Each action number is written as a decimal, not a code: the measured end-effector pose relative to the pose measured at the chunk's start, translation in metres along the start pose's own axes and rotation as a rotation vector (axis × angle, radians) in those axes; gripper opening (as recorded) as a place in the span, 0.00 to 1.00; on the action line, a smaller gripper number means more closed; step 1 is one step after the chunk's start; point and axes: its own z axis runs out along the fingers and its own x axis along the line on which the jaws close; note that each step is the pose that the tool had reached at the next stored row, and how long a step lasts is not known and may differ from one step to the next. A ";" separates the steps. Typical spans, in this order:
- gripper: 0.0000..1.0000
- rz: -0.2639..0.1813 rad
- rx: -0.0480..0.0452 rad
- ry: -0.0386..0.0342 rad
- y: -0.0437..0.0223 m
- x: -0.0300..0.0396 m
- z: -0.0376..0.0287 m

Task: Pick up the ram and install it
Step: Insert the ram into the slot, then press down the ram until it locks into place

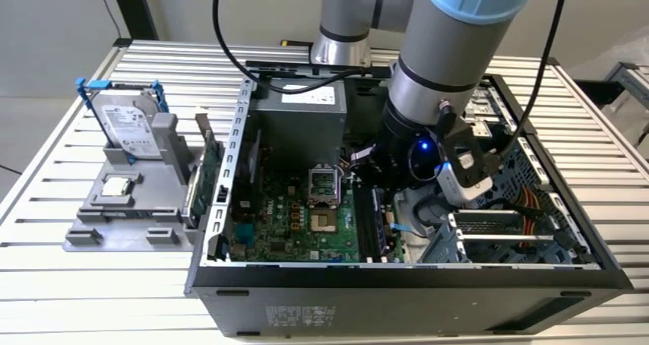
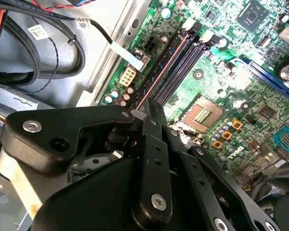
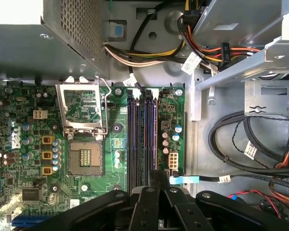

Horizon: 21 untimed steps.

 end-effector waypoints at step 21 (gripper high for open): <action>0.00 -0.114 0.0002 0.0036 0.0000 0.0000 -0.0004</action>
